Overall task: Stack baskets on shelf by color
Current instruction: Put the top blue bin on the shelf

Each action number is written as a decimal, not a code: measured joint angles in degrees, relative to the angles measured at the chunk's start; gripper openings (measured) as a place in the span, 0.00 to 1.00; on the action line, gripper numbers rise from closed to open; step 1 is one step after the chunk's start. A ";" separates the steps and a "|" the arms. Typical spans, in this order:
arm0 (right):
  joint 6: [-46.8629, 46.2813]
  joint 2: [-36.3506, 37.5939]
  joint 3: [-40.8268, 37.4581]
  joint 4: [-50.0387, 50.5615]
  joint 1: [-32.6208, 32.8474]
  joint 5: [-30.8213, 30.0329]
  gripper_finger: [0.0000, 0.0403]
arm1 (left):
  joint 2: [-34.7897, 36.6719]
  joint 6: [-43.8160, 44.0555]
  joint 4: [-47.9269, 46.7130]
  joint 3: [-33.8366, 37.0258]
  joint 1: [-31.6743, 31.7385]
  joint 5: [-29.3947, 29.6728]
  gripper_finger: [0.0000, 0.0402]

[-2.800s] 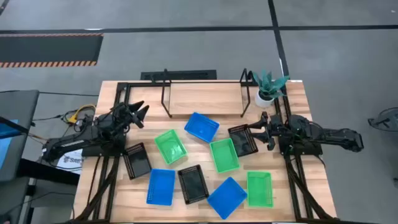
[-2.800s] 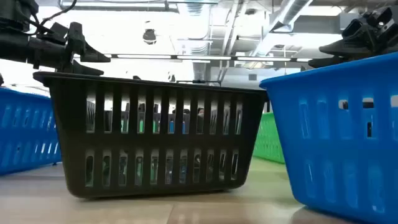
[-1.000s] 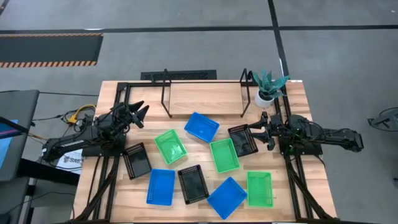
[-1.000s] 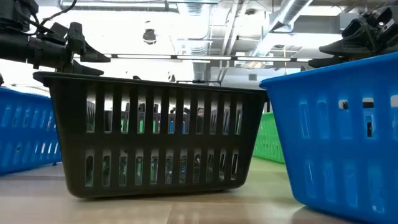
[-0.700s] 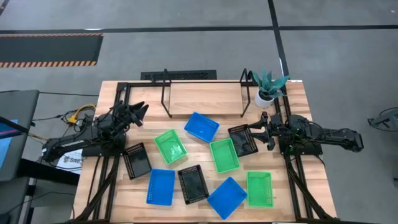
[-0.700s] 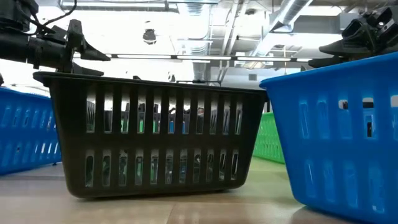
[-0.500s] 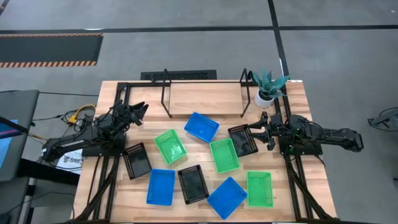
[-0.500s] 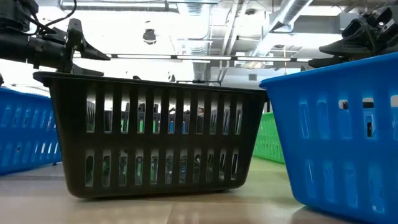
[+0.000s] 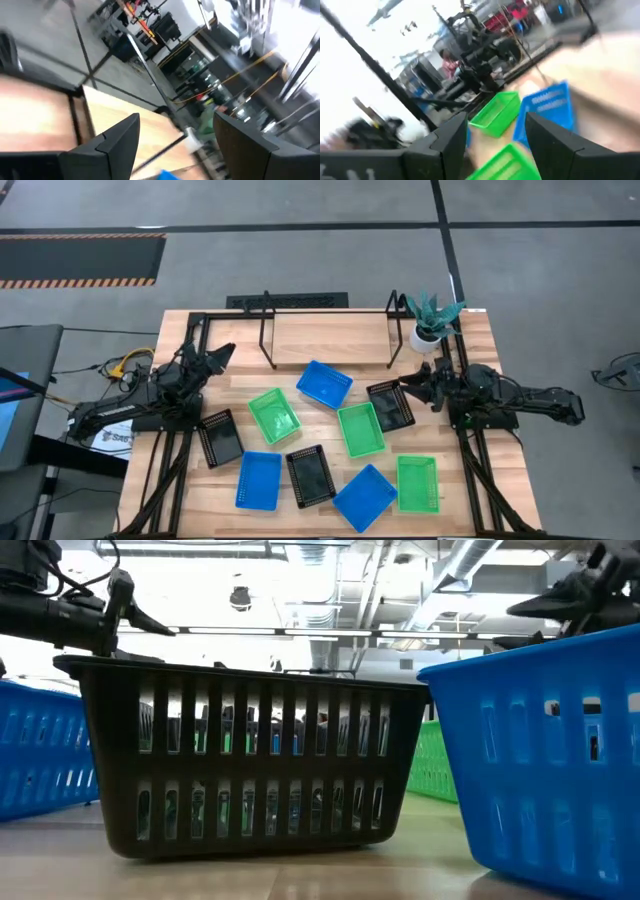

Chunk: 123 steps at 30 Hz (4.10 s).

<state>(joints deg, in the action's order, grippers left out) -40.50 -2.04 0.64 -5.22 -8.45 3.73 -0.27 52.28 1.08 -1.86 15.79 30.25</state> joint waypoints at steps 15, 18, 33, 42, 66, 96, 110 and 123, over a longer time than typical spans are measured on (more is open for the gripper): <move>-17.71 0.00 0.46 1.96 -0.03 -1.68 0.56 | -6.05 19.56 22.34 -5.61 -1.58 -19.51 0.60; -19.55 0.02 0.56 1.31 -0.51 -3.55 0.56 | -12.88 18.12 22.26 -12.10 -3.04 -21.37 0.60; -22.20 0.01 0.59 2.21 -0.94 -3.69 0.56 | -64.89 13.27 -39.56 -63.87 -3.88 -29.95 0.60; -22.48 0.00 0.68 4.62 -0.94 -3.18 0.56 | -89.13 1.64 -48.19 -80.64 -3.61 -29.14 0.60; -20.61 0.00 0.70 4.77 -0.94 -1.72 0.56 | -115.22 -5.70 -59.41 -92.27 -4.49 -20.69 0.60; -19.54 0.00 0.70 4.89 -0.98 -1.70 0.56 | -117.71 -8.55 -56.09 -90.52 -3.96 -22.80 0.10; -17.96 0.00 0.70 4.90 -0.96 -2.20 0.56 | -117.25 -11.31 -57.00 -91.84 -3.96 -27.19 0.00; -16.34 0.01 0.70 4.88 -0.96 -2.29 0.56 | -116.99 -27.24 -66.71 -112.36 -0.50 -27.77 0.00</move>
<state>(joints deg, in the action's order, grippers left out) -56.84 -2.03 1.34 -0.34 -9.41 1.43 -117.25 25.04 -65.63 -114.22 15.30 2.49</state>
